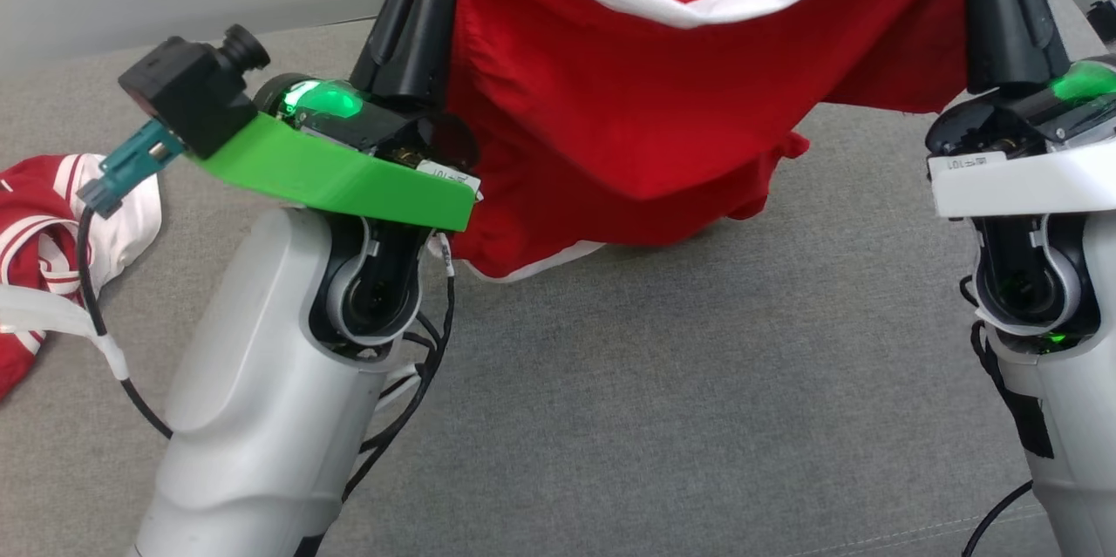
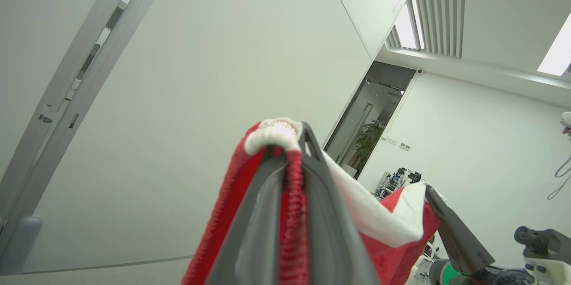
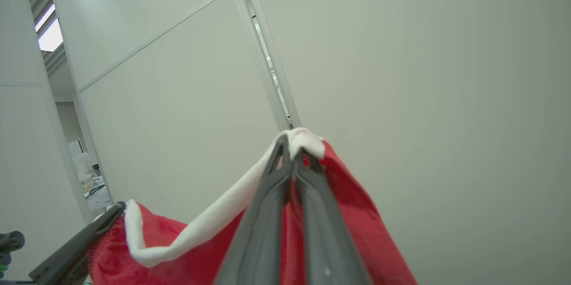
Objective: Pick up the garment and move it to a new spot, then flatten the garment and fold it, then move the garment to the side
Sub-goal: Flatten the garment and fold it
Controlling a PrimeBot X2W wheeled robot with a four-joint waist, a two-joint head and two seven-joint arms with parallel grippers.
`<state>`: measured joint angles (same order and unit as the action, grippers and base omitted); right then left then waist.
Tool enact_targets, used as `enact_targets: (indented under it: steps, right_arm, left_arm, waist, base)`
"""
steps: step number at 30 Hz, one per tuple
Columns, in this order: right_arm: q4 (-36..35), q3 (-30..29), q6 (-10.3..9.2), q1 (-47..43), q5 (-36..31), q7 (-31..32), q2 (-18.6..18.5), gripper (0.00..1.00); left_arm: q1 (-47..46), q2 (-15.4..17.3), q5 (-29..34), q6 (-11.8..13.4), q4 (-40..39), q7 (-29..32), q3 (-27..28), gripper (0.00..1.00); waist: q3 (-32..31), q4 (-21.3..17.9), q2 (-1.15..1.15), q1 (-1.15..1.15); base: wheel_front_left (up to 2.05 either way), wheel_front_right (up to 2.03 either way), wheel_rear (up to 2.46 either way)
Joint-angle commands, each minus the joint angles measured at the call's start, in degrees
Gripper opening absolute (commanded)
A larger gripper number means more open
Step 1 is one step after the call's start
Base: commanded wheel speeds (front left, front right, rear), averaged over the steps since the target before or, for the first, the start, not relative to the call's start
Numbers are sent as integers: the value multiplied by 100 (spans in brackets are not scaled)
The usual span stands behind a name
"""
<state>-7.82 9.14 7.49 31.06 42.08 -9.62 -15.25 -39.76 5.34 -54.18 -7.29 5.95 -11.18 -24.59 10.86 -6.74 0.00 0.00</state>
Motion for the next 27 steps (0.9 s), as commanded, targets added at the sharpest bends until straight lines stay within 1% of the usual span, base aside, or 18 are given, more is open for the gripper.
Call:
enact_targets:
  steps: [1,4,7,11,13,14,16,18,20,21,23,25,27]
  right_arm:
    - [-20,-50,0,61,-39,64,-26,0]
    - [132,-83,0,198,-59,261,-20,0]
    - [466,35,0,452,-117,429,-16,0]
    - [1284,335,0,1121,-302,517,24,0]
    - [1763,417,0,1531,-232,476,200,0]
    - [1959,470,1,1760,-350,415,197,0]
    - [2403,474,0,2285,-510,199,322,0]
    - [2861,467,0,2807,-790,-191,446,0]
    - [3082,339,0,3208,-983,-429,515,0]
    - [3133,199,-5,3488,-1106,-520,555,0]
    - [3000,-97,-9,3775,-1344,-563,602,0]
    - [2586,-455,-12,3905,-1608,-569,666,0]
    - [2233,-597,-12,3830,-1865,-561,710,0]
  left_arm:
    - [-82,59,-93,-23,-67,8,40,0]
    - [-90,52,-184,52,-67,97,84,0]
    - [-218,27,-211,64,143,114,96,0]
    - [-615,-5,-128,48,703,-23,168,0]
    - [-895,-20,-65,40,1045,-149,274,0]
    - [-1033,-29,-30,35,1211,-211,351,0]
    - [-1377,-75,-142,24,1499,-312,601,0]
    - [-1769,-100,84,12,1765,-381,823,0]
    - [-2058,-127,274,5,1747,-410,1219,0]
    - [-2226,-141,513,-6,1591,-405,1567,0]
    - [-2306,-205,795,-8,1338,-408,1894,0]
    - [-2405,-212,985,-8,916,-410,2013,0]
    - [-2351,-205,902,-2,557,-410,1984,0]
  waist:
    - [25,-10,0,0]
    - [151,-20,0,0]
    - [372,-38,0,0]
    - [817,-114,0,0]
    - [1028,-146,0,0]
    - [1114,-157,0,0]
    - [1330,-194,0,0]
    - [1450,-197,0,0]
    - [1473,-174,0,0]
    - [1486,-147,0,0]
    - [1488,-100,0,0]
    - [1493,-51,0,0]
    - [1497,-11,0,0]
  base:
    - [0,0,0]
    - [0,0,0]
    - [0,0,0]
    - [0,0,0]
    - [0,0,0]
    - [0,0,0]
    - [0,0,0]
    - [0,0,0]
    - [0,0,0]
    - [0,0,0]
    - [0,0,0]
    - [0,0,0]
    - [0,0,0]
